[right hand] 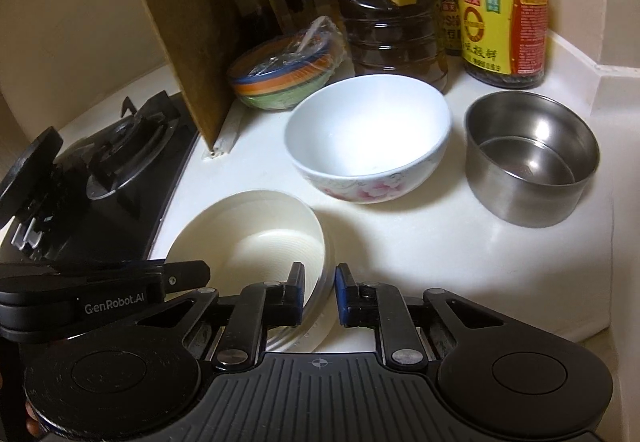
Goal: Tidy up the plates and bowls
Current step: 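Close the right tool on the rim of the cream bowl stack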
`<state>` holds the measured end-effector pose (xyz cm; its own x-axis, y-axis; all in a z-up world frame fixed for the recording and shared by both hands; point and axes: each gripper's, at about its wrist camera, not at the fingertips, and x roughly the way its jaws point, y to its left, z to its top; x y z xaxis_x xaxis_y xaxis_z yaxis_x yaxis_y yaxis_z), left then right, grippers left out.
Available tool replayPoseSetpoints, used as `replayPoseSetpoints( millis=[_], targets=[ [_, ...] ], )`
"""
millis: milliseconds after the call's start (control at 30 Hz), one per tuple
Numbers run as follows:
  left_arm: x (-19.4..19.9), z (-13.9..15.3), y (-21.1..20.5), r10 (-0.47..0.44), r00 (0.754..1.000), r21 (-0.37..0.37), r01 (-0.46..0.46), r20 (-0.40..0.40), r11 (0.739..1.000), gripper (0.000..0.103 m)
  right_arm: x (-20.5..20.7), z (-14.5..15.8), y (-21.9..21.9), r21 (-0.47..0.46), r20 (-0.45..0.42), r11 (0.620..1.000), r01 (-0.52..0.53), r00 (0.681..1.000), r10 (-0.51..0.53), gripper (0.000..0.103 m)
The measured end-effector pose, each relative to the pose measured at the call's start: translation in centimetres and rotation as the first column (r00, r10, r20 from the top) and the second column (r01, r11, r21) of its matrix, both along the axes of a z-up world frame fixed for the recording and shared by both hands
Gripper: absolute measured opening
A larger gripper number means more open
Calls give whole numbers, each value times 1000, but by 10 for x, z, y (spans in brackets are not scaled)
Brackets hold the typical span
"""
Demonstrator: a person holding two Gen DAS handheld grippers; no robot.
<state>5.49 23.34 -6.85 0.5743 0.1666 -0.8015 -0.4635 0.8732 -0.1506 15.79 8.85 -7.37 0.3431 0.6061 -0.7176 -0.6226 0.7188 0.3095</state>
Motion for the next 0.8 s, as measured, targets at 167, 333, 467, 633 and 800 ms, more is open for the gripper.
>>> replayPoseSetpoints(
  millis=[167, 333, 467, 633, 800],
  targets=[
    [-10, 4, 4, 7, 1000, -2, -7, 18, 1000, 15, -5, 3, 5, -4, 13, 1000, -1, 1000, 1, 13],
    [-18, 15, 2, 11, 999, 18, -11, 43, 1000, 15, -10, 11, 5, 12, 28, 1000, -4, 1000, 3, 11],
    [-22, 26, 2, 23, 998, 27, -25, 65, 999, 15, -12, 21, 5, 36, 43, 999, -13, 999, 11, 11],
    [-24, 41, -3, 36, 995, 55, -42, 94, 998, 15, -12, 37, 3, 69, 72, 997, -34, 997, 29, 11],
    [-19, 57, -11, 64, 990, 73, -74, 129, 995, 15, -6, 52, -3, 93, 97, 994, -61, 994, 52, 11]
  ],
)
